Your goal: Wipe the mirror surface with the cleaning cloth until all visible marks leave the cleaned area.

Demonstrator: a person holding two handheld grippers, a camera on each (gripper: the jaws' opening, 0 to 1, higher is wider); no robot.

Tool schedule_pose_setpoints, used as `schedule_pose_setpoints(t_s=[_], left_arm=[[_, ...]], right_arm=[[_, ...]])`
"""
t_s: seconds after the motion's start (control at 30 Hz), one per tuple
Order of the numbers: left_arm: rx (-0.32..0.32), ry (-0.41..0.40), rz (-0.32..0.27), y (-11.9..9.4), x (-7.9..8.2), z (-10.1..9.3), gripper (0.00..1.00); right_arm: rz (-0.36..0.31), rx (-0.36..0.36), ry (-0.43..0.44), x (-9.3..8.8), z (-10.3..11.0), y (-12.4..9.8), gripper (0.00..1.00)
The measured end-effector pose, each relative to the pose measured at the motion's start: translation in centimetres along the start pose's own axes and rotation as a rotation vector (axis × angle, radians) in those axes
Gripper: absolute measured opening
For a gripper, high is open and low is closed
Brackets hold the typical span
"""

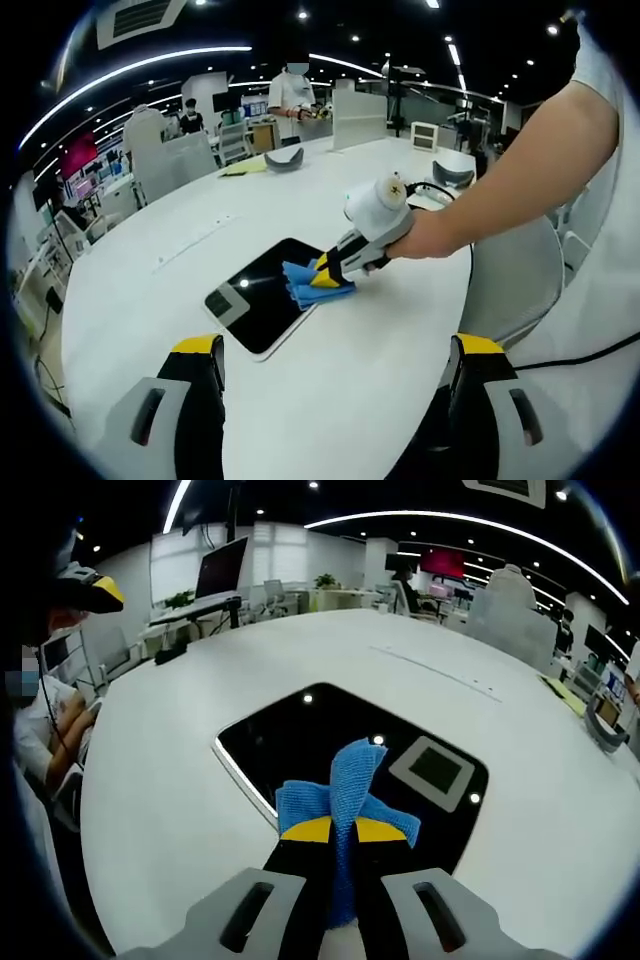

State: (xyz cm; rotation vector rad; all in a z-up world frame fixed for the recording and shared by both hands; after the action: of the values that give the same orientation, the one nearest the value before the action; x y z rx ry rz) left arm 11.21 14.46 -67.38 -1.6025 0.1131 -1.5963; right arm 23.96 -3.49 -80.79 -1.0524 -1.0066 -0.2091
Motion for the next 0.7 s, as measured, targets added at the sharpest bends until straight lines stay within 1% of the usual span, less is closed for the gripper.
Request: schedule_pose_setpoints(t_s=[0.37, 0.7], left_arm=[[-0.001, -0.002, -0.008, -0.1, -0.1, 0.1, 0.94], [0.004, -0.003, -0.011, -0.4, -0.4, 0.6, 0.94]], right_arm=[[0.006, 0.0, 0.008, 0.0, 0.7, 0.1, 0.02], [0.014, 0.017, 0.001, 0.2, 2.0, 0.5, 0.02]])
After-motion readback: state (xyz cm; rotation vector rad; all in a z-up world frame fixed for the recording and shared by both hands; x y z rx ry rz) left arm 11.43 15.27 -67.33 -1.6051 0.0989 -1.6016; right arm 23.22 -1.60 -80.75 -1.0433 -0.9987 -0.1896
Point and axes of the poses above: the point that each gripper's makers call its tool centre point, and the gripper's own axes: y roughly forward along the fingers, z roughly to its left, x roughly out of its top, the point moved 6 cm from there along -y, roughly backward along the fingers, and after that the axes turned 13 degrees about y, right-handed, at the moved point
